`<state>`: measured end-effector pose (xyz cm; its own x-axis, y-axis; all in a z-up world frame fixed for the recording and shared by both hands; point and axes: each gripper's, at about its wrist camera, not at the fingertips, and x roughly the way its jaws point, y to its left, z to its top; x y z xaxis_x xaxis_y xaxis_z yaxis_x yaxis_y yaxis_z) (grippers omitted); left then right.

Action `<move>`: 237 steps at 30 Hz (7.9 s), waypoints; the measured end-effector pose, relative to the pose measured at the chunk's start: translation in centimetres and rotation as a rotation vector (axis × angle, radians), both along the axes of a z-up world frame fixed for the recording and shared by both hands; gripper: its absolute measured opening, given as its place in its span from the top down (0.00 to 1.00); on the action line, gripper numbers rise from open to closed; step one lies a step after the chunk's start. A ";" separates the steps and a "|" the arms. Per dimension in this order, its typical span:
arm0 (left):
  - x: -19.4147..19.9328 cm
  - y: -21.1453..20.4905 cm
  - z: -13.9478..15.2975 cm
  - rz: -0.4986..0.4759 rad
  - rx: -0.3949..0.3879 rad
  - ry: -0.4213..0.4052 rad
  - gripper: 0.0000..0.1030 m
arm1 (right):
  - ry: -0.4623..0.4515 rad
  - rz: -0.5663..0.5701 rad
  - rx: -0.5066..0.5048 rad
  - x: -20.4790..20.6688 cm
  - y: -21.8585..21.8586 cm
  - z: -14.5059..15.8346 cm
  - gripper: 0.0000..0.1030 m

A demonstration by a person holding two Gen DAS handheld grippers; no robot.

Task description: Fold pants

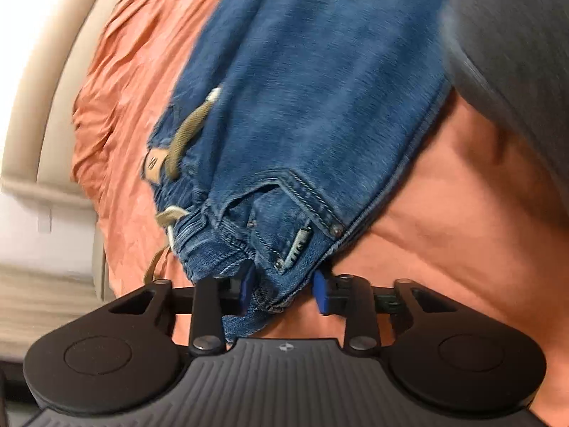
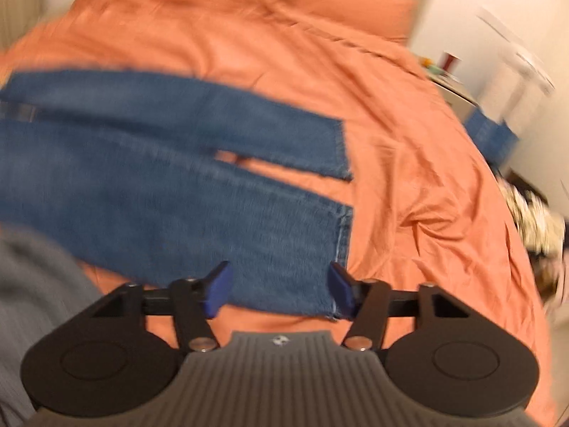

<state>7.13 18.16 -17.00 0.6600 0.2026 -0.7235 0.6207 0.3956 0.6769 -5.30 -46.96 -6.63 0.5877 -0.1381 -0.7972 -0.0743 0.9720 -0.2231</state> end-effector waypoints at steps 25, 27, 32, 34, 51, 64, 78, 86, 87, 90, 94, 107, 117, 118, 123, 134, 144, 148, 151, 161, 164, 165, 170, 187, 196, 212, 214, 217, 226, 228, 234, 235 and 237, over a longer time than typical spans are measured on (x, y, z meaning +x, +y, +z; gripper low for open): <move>2.2 -0.8 7.8 0.557 -0.416 -0.144 0.91 | 0.116 0.421 -0.420 0.8 0.0 -9.4 1.00; 2.2 -0.8 8.7 0.575 -0.441 -0.176 0.91 | 0.051 0.366 -0.395 1.0 -0.5 -7.8 1.00; 3.4 -0.6 12.1 0.606 -0.505 -0.245 0.91 | -0.087 0.242 -0.327 3.3 -1.8 -3.5 1.00; 4.5 -0.5 13.8 0.629 -0.538 -0.267 0.91 | -0.127 0.205 -0.321 4.9 -1.7 -1.8 1.00; 25.3 -1.8 13.5 0.771 -0.486 -0.236 0.90 | -0.101 0.030 -0.263 30.4 -3.8 -1.8 1.00; 33.1 -2.3 4.4 0.762 -0.382 -0.088 0.87 | 0.095 0.040 -0.293 41.1 -3.2 -12.3 1.00; 29.3 -2.6 9.6 0.635 -0.496 -0.070 0.00 | 0.002 -0.149 -0.181 34.3 -2.2 -7.0 0.40; 24.3 2.4 14.1 0.845 -0.813 -0.134 0.00 | -0.052 -0.284 0.145 26.3 0.4 -4.3 0.37; 23.1 3.6 14.0 0.899 -0.869 -0.143 0.03 | -0.064 -0.320 0.203 25.2 0.5 -4.4 0.37; 19.3 7.5 12.8 1.051 -1.053 -0.166 0.11 | -0.088 -0.397 0.368 22.7 0.5 -5.4 0.37; 15.1 12.2 8.7 1.237 -1.307 -0.176 0.12 | -0.089 -0.534 0.545 20.6 -2.1 -7.8 0.38; 16.1 14.1 1.6 1.414 -1.621 -0.196 0.50 | -0.330 -0.843 0.821 15.4 -10.8 -7.2 0.55; 15.8 12.6 2.2 1.418 -1.438 -0.249 0.63 | -0.337 -0.966 0.816 19.7 -15.5 -11.2 0.76; 16.0 12.4 2.3 1.422 -1.423 -0.251 0.63 | -0.328 -0.979 0.825 20.0 -15.9 -11.7 0.84; 16.5 11.7 3.0 1.417 -1.360 -0.264 0.65 | -0.380 -0.887 0.796 20.7 -16.0 -8.8 1.00; 17.0 11.2 3.4 1.416 -1.317 -0.253 0.53 | -0.312 -0.914 0.677 19.2 -17.1 -12.0 1.00; 15.8 5.8 9.7 1.093 -0.964 -0.342 0.35 | -0.299 -0.647 0.562 18.9 -13.2 -6.9 0.68; 16.5 0.5 11.4 0.888 -0.898 -0.240 0.36 | -0.220 -0.557 0.559 20.1 -8.8 -6.7 0.66; 17.0 -4.8 12.1 0.710 -0.839 -0.175 0.36 | -0.182 -0.570 0.665 20.1 -7.4 -7.9 0.55; 21.2 -18.8 7.2 0.380 -0.628 -0.012 0.56 | -0.110 -0.253 0.569 24.1 3.5 -7.6 0.60; 24.1 -19.1 5.1 0.415 -0.637 -0.004 0.65 | -0.095 -0.180 0.508 27.4 5.9 -8.4 0.67; 25.1 -19.0 4.5 0.431 -0.643 -0.003 0.70 | -0.091 -0.163 0.484 28.6 6.6 -8.8 0.70; 28.3 -17.7 2.7 0.469 -0.644 -0.030 0.80 | -0.083 -0.137 0.389 35.2 8.2 -10.7 0.70; 24.5 -16.7 6.4 0.390 -0.722 0.027 0.81 | -0.140 -0.187 0.486 35.1 10.6 -8.1 0.68; 13.2 -15.5 9.5 0.428 -0.718 0.157 0.81 | -0.039 -0.013 0.709 23.5 21.7 -6.1 0.60; 10.0 -12.2 8.6 0.685 -1.015 0.059 0.81 | -0.201 0.403 0.436 16.7 38.8 -11.7 0.46; 10.1 -11.9 8.6 0.700 -1.031 0.049 0.81 | -0.291 0.417 0.436 16.4 38.7 -10.7 0.44; 10.4 -11.6 8.4 0.704 -1.056 0.051 0.81 | -0.281 0.432 0.450 17.6 39.0 -10.6 0.38; 11.4 -11.2 7.3 0.741 -1.062 0.073 0.81 | -0.270 0.529 0.386 18.7 41.7 -12.6 0.71; 11.6 -10.7 7.1 0.774 -1.059 0.067 0.81 | -0.265 0.523 0.333 18.5 42.2 -12.5 0.87; 13.6 -10.5 5.8 0.794 -0.971 0.065 0.84 | -0.244 0.526 0.328 16.1 41.8 -12.4 0.97; 14.0 -10.8 5.5 0.784 -0.929 0.049 0.85 | -0.235 0.523 0.330 16.0 41.6 -12.7 0.97; 14.5 -11.1 4.7 0.786 -0.872 0.047 0.88 | -0.216 0.509 0.352 16.2 41.3 -13.0 0.98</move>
